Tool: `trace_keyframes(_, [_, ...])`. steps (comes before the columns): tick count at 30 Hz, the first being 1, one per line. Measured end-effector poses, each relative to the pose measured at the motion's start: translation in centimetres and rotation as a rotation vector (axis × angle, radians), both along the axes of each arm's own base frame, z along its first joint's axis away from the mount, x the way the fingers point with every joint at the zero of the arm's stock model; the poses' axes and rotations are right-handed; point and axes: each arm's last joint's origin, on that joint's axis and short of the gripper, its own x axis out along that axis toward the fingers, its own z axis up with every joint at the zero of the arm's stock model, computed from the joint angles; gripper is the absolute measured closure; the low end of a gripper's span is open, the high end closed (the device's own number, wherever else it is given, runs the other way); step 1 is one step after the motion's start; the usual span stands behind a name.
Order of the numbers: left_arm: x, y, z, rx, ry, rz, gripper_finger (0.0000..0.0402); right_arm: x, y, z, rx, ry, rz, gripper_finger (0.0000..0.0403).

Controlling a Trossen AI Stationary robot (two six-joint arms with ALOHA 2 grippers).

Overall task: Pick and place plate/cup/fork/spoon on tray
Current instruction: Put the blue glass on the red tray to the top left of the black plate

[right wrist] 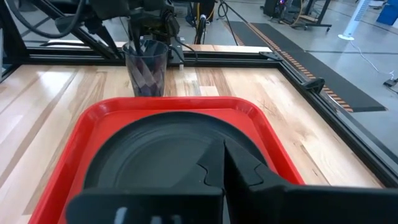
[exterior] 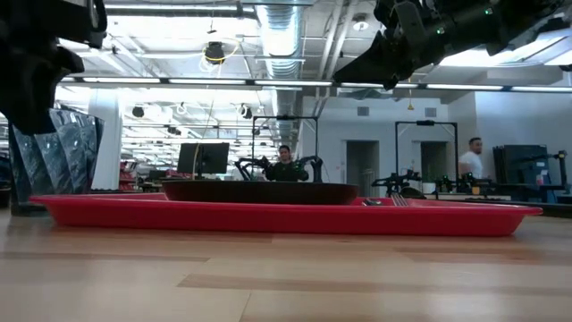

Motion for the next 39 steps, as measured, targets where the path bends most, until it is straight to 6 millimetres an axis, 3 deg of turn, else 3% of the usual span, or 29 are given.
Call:
trace_keyframes(4, [-0.1, 0.1, -0.3, 0.003, 0.017, -0.02, 0.029, 0.0, 0.0, 0.0, 0.0, 0.0, 0.0, 0.0388])
trace_keyframes(10, [0.1, 0.1, 1.2, 0.03, 0.031, -0.086, 0.039, 0.0, 0.0, 0.0, 0.0, -0.001, 0.0, 0.0388])
trace_keyframes(16, [1.4, 2.1, 4.6, 0.024, -0.015, -0.052, 0.0398, 0.0, 0.0, 0.0, 0.0, -0.005, 0.0, 0.0387])
trace_keyframes(22, [3.4, 6.5, 6.4, 0.055, -0.052, 0.016, 0.0399, 0.0, 0.0, 0.0, 0.001, -0.005, 0.0, 0.0388])
trace_keyframes(31, [7.2, 12.6, 5.7, -0.014, -0.176, 0.035, 0.0401, 0.0, 0.0, 0.0, 0.0, 0.001, 0.0, 0.0386])
trace_keyframes(39, [9.0, 15.8, 3.1, -0.01, -0.075, 0.08, 0.0401, 0.0, 0.0, -0.1, -0.005, 0.016, 0.002, 0.0388])
